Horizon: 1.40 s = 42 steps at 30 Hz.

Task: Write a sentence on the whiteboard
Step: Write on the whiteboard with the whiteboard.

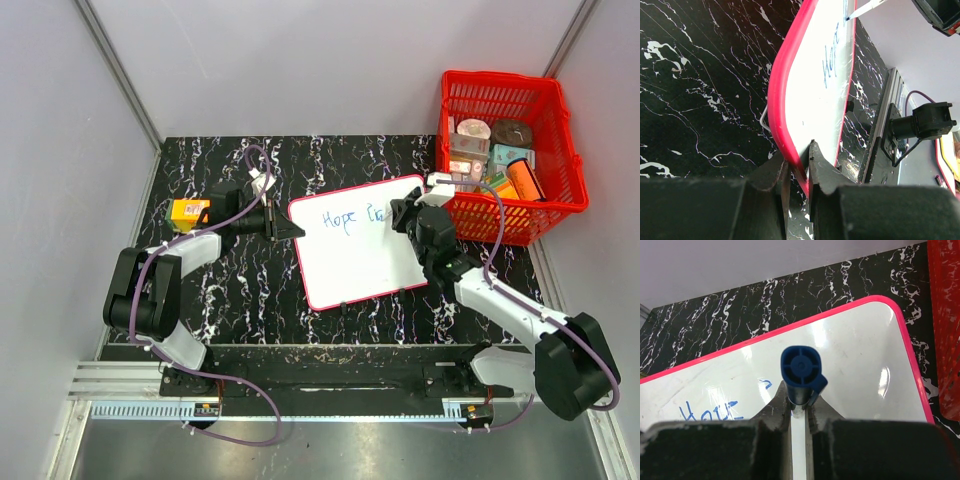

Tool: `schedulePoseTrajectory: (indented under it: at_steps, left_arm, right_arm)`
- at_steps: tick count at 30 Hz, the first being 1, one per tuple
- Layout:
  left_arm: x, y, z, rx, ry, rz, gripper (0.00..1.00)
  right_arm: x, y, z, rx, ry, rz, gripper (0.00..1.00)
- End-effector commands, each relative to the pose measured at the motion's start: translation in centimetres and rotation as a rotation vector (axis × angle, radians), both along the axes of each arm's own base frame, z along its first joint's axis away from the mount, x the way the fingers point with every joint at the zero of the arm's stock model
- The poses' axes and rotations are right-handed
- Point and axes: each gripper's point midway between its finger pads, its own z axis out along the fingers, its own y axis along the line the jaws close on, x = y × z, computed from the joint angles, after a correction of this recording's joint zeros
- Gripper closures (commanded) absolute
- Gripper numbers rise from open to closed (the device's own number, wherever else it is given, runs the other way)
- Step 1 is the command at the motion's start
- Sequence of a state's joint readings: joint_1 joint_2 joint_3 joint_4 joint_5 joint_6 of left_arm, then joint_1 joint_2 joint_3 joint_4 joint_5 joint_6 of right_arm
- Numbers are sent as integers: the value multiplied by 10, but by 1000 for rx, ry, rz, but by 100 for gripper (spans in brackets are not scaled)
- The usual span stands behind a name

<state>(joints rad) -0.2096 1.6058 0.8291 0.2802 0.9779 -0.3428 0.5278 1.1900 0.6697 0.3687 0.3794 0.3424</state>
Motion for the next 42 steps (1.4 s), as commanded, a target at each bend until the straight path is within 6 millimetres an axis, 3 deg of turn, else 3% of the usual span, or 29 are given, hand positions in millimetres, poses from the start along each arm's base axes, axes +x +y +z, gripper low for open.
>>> schedulePoseTrajectory:
  at_steps: [1,14,23,28,33,36,42]
  left_arm:
    - [21,6,-26,132,-130,50,100]
    - [21,6,-26,132,-129,48,100]
    - [21,6,-26,134,-130,49,100]
    - [21,6,-27,137,-129,52,100]
    - [21,6,-26,137,-131,51,100]
    - [22,6,-26,138,-131,52,100]
    - [22,6,-26,139,-134,53,100]
  right_arm:
    - [-8,-4,-25,-30,74,11,100]
    - [-20,-1,-42,-2,119,46,100]
    - [-17,8,-35,37,106,71,100]
    - [-19,13,-13,67,61,102,100]
    - [-31,-4,43,121,-101,67,100]
    - [-28,-14,64,101,-145,18,100]
    - [-7,-25,70,21,-141,-83,100]
